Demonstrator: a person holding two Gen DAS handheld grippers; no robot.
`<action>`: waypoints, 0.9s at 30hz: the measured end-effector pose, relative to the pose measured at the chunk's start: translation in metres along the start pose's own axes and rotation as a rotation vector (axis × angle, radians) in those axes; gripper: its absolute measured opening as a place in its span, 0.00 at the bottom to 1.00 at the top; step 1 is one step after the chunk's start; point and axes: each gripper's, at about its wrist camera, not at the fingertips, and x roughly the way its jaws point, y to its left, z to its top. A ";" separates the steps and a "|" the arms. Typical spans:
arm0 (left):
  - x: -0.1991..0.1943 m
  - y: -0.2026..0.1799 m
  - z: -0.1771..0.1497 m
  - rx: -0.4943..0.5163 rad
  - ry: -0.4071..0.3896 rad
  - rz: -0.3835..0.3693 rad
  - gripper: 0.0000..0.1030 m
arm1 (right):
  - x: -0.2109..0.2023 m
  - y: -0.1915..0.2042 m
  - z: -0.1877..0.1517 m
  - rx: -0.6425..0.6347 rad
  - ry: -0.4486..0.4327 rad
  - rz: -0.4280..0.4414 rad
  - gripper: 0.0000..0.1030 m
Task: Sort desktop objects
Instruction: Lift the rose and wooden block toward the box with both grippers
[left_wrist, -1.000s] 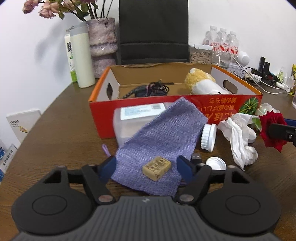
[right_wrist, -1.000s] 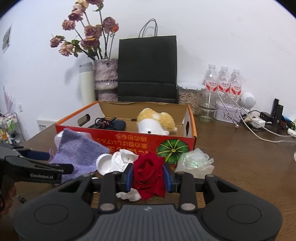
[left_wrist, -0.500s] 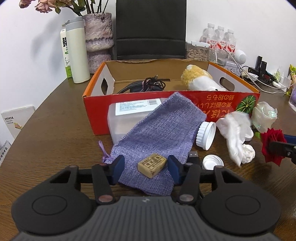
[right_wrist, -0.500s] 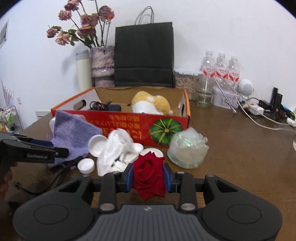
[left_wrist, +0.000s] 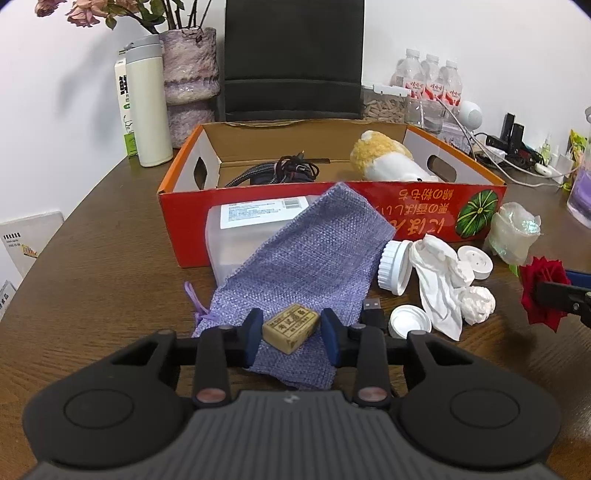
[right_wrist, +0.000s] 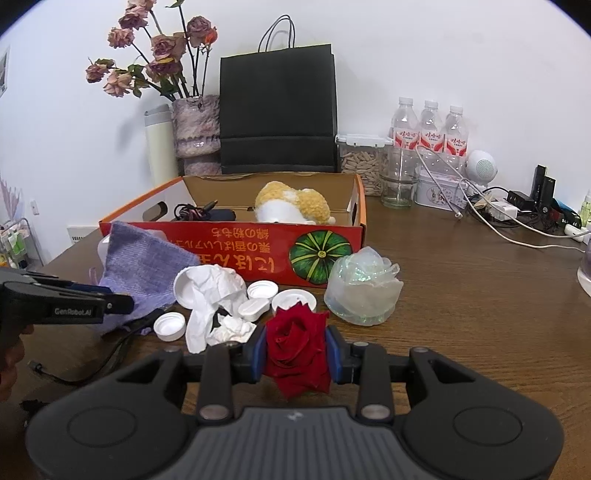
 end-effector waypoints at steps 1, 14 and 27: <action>-0.001 0.000 0.000 -0.002 -0.003 0.001 0.33 | -0.002 0.000 0.000 0.000 -0.002 -0.001 0.31; -0.048 -0.002 0.012 -0.006 -0.136 0.006 0.33 | -0.018 0.007 0.013 -0.018 -0.067 0.007 0.31; -0.057 0.002 0.089 -0.042 -0.284 -0.031 0.33 | 0.016 0.026 0.093 -0.024 -0.180 0.138 0.31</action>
